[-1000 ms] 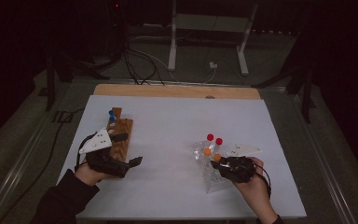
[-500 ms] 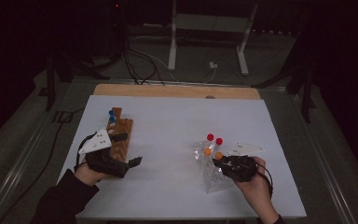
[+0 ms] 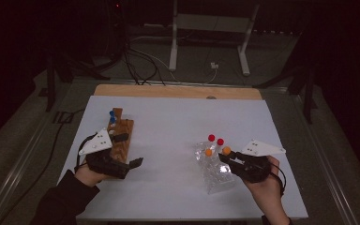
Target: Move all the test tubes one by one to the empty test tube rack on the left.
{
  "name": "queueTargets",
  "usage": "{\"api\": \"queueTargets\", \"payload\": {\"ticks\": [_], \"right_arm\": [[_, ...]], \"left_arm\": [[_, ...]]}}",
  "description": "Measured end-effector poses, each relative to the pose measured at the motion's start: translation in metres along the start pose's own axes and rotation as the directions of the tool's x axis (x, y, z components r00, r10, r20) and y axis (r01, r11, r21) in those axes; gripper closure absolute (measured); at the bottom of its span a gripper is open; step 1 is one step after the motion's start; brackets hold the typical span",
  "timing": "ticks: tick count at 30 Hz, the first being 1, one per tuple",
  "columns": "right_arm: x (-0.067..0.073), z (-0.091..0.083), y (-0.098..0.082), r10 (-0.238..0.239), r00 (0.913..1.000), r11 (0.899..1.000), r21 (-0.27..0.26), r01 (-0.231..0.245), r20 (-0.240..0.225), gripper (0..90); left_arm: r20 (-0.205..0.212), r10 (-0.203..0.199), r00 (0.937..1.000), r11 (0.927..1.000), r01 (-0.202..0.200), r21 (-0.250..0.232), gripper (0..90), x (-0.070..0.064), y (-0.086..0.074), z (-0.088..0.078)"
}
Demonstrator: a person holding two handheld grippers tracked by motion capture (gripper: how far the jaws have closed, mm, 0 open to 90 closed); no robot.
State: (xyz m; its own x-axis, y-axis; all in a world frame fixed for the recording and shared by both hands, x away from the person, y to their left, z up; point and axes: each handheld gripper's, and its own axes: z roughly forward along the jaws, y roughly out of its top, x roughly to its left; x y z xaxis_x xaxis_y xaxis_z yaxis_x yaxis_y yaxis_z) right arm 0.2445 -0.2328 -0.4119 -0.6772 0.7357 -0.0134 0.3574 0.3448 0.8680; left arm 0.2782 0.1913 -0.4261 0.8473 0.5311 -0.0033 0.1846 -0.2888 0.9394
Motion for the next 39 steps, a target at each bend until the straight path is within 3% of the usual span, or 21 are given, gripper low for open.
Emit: {"api": "queueTargets", "payload": {"ticks": [7,15,19,28,34,39], "right_arm": [[0.022,-0.001,0.009,-0.048,0.9966,0.999,-0.022,0.047,-0.067,74.2],[0.046,0.022,0.008,-0.087,0.9820,0.996,0.017,0.091,-0.168,74.2],[0.054,0.034,0.006,-0.099,0.9755,0.993,0.043,0.109,-0.197,74.2],[0.070,0.052,0.002,-0.137,0.9605,0.983,0.086,0.162,-0.242,74.2],[0.077,0.057,0.002,-0.143,0.9553,0.980,0.097,0.173,-0.259,74.3],[0.082,0.059,0.003,-0.149,0.9476,0.979,0.095,0.182,-0.283,74.3]], "left_arm": [[0.027,0.009,0.9996,1.0000,-0.008,-0.005,3.1,-0.007,0.005,0.001],[0.074,0.019,0.9970,0.9998,-0.019,-0.004,3.1,-0.018,0.011,0.004],[0.093,0.039,0.9949,0.9992,-0.038,-0.013,3.6,-0.026,0.014,0.007],[0.172,0.053,0.9836,0.9986,-0.051,-0.016,5.0,-0.047,0.015,0.019],[0.191,0.086,0.9778,0.9962,-0.082,-0.031,7.8,-0.061,0.018,0.026],[0.223,0.086,0.9710,0.9960,-0.078,-0.044,16.4,-0.068,0.018,0.032]]}}
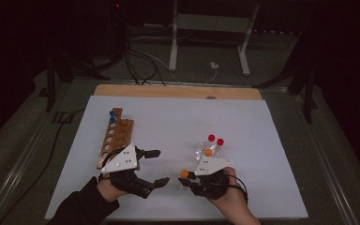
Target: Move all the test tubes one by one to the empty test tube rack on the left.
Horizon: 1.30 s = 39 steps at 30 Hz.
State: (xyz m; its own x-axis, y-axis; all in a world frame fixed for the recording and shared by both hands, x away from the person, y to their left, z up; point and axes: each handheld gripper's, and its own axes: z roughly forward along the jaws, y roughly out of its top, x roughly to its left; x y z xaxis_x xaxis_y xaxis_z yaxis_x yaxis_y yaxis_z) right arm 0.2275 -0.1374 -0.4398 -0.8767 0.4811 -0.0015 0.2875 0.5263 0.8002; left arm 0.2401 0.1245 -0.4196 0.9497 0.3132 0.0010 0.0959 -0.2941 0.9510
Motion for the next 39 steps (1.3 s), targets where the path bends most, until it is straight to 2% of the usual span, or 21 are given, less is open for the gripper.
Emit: {"api": "queueTargets", "payload": {"ticks": [6,10,17,24,29,36,39], "right_arm": [[0.003,0.003,0.002,-0.011,0.9999,1.000,0.005,0.011,-0.013,74.3],[0.003,0.004,0.001,-0.004,0.9998,1.000,0.007,0.005,-0.019,74.3],[0.005,0.005,0.002,-0.007,0.9996,1.000,0.008,0.007,-0.027,74.3],[0.006,0.005,0.002,-0.010,0.9995,1.000,0.008,0.011,-0.031,74.3],[0.006,0.005,0.002,-0.010,0.9994,1.000,0.006,0.010,-0.032,74.3],[0.006,0.005,0.001,-0.009,0.9996,1.000,0.011,0.009,-0.026,74.3],[0.006,0.006,0.001,-0.006,0.9998,1.000,0.016,0.006,-0.021,74.3]], "left_arm": [[0.006,0.023,0.9997,0.9997,-0.023,0.007,30.3,-0.006,-0.003,0.011],[0.007,0.031,0.9995,0.9995,-0.031,0.011,35.6,-0.008,-0.004,0.018],[0.053,0.036,0.9979,0.9989,-0.038,0.028,50.1,-0.011,-0.007,0.030],[0.051,0.054,0.9973,0.9974,-0.056,0.045,61.7,-0.013,-0.007,0.036],[0.065,0.058,0.9962,0.9968,-0.062,0.051,66.6,-0.013,-0.007,0.039],[0.042,0.088,0.9952,0.9934,-0.091,0.070,70.3,-0.016,-0.006,0.041],[0.037,0.087,0.9955,0.9932,-0.090,0.075,71.2,-0.016,-0.006,0.041]]}}
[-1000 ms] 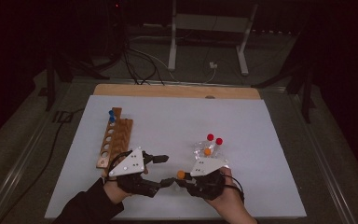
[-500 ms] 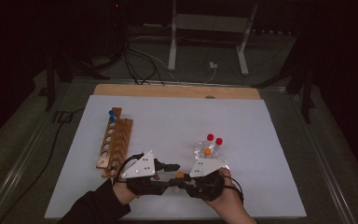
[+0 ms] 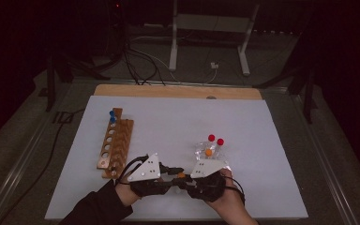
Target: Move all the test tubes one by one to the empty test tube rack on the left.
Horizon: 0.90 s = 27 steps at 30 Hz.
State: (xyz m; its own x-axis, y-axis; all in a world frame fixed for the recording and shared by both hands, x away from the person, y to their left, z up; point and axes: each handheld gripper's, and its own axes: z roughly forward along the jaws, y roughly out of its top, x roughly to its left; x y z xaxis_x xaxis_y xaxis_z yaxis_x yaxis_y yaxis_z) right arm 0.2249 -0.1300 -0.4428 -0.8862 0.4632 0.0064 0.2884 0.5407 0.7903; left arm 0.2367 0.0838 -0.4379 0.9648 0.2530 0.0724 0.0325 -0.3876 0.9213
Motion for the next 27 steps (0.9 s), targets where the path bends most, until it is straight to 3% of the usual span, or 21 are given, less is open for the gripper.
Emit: {"api": "queueTargets", "payload": {"ticks": [6,8,13,17,22,27], "right_arm": [[-0.001,-0.002,0.001,0.006,1.0000,1.000,-0.025,-0.006,-0.004,73.4],[-0.002,-0.002,0.001,0.013,0.9999,0.999,-0.030,-0.013,-0.007,71.7],[-0.007,-0.006,-0.001,0.040,0.9991,0.997,-0.065,-0.039,0.013,53.9],[-0.010,-0.013,0.000,0.047,0.9984,0.993,-0.111,-0.044,0.030,46.4],[-0.013,-0.024,0.001,0.054,0.9973,0.983,-0.180,-0.044,0.051,35.0],[-0.019,-0.036,0.001,0.077,0.9940,0.969,-0.242,-0.056,0.077,26.8]], "left_arm": [[0.004,-0.015,0.9999,0.9997,0.015,-0.017,71.9,0.001,0.002,-0.001],[-0.013,-0.010,0.9999,0.9997,0.010,-0.020,72.0,0.002,0.003,-0.002],[-0.041,-0.030,0.9987,0.9985,0.028,-0.048,72.4,0.008,0.007,-0.012],[-0.081,-0.045,0.9957,0.9966,0.039,-0.073,72.4,0.016,0.011,-0.023],[-0.149,-0.064,0.9868,0.9936,0.049,-0.102,72.4,0.028,0.015,-0.041],[-0.225,-0.081,0.9709,0.9894,0.051,-0.136,72.5,0.040,0.020,-0.062]]}}
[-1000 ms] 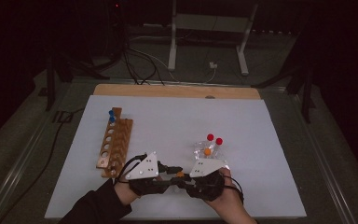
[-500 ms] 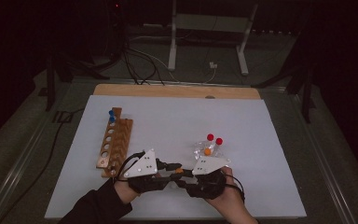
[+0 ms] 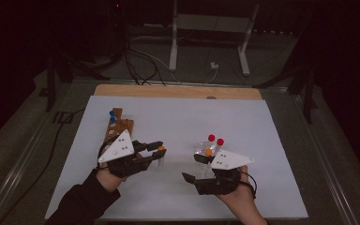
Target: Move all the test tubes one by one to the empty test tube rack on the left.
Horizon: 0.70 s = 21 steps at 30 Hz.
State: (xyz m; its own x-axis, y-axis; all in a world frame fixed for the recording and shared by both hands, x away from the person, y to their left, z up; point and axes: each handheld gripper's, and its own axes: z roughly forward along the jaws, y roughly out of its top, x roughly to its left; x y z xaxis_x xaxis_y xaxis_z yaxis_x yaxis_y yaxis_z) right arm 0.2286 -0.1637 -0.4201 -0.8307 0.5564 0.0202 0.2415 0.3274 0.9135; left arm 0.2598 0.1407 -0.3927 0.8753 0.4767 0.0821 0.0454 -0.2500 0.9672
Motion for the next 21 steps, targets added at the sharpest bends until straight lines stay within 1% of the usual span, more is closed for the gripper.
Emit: {"api": "queueTargets", "payload": {"ticks": [1,2,3,5,7,8,9,10,11,12,13,15,16,17,20,21], "right_arm": [[-0.002,-0.002,0.000,0.005,1.0000,1.000,-0.004,-0.005,0.008,26.5],[-0.004,-0.004,0.000,0.011,0.9999,1.000,-0.012,-0.011,0.012,23.3],[-0.005,-0.005,0.000,0.028,0.9994,1.000,-0.014,-0.027,0.019,18.8],[-0.008,-0.007,0.000,0.049,0.9976,0.999,-0.014,-0.048,0.049,11.5],[-0.010,-0.009,0.000,0.070,0.9948,0.997,-0.023,-0.068,0.074,4.1],[-0.011,-0.011,-0.001,0.069,0.9949,0.998,-0.021,-0.067,0.073,2.2],[-0.011,-0.012,-0.001,0.066,0.9951,0.998,-0.022,-0.064,0.074,2.1],[-0.012,-0.013,-0.001,0.064,0.9962,0.998,-0.024,-0.063,0.059,2.1],[-0.013,-0.014,-0.002,0.068,0.9963,0.997,-0.028,-0.067,0.052,2.1],[-0.013,-0.015,-0.002,0.065,0.9960,0.998,-0.029,-0.064,0.061,1.8],[-0.014,-0.016,-0.003,0.062,0.9962,0.998,-0.029,-0.060,0.061,0.4],[-0.015,-0.018,-0.002,0.066,0.9957,0.997,-0.034,-0.064,0.065,0.4],[-0.015,-0.018,-0.002,0.063,0.9954,0.998,-0.032,-0.060,0.073,0.3],[-0.015,-0.019,-0.002,0.063,0.9951,0.998,-0.032,-0.060,0.076,0.0],[-0.015,-0.019,-0.002,0.063,0.9949,0.998,-0.027,-0.061,0.078,0.0],[-0.015,-0.019,-0.002,0.064,0.9948,0.998,-0.028,-0.062,0.079,0.0]], "left_arm": [[-0.016,-0.002,0.9999,1.0000,0.002,-0.006,72.5,0.003,0.001,-0.004],[-0.035,-0.003,0.9994,0.9999,0.003,-0.012,72.4,0.007,0.003,-0.007],[-0.048,-0.007,0.9988,0.9999,0.006,-0.015,72.4,0.010,0.004,-0.011],[-0.084,-0.016,0.9963,0.9995,0.014,-0.029,72.4,0.017,0.005,-0.018],[-0.122,-0.028,0.9922,0.9990,0.023,-0.038,72.4,0.025,0.005,-0.024],[-0.143,-0.032,0.9892,0.9989,0.026,-0.040,72.4,0.029,0.005,-0.027],[-0.164,-0.032,0.9860,0.9990,0.027,-0.036,72.5,0.033,0.005,-0.030],[-0.189,-0.033,0.9815,0.9990,0.027,-0.036,72.4,0.037,0.004,-0.033],[-0.202,-0.042,0.9786,0.9986,0.035,-0.040,72.5,0.041,0.003,-0.036],[-0.218,-0.046,0.9748,0.9985,0.038,-0.040,72.5,0.044,0.002,-0.038],[-0.239,-0.045,0.9699,0.9986,0.037,-0.037,72.4,0.047,0.001,-0.040],[-0.264,-0.057,0.9627,0.9980,0.047,-0.043,72.5,0.054,-0.002,-0.045],[-0.285,-0.057,0.9569,0.9979,0.047,-0.044,72.4,0.057,-0.003,-0.047],[-0.294,-0.068,0.9534,0.9971,0.055,-0.051,72.5,0.060,-0.004,-0.049],[-0.341,-0.083,0.9365,0.9960,0.066,-0.060,72.4,0.070,-0.007,-0.054],[-0.364,-0.086,0.9273,0.9957,0.068,-0.064,72.4,0.073,-0.009,-0.055]]}}
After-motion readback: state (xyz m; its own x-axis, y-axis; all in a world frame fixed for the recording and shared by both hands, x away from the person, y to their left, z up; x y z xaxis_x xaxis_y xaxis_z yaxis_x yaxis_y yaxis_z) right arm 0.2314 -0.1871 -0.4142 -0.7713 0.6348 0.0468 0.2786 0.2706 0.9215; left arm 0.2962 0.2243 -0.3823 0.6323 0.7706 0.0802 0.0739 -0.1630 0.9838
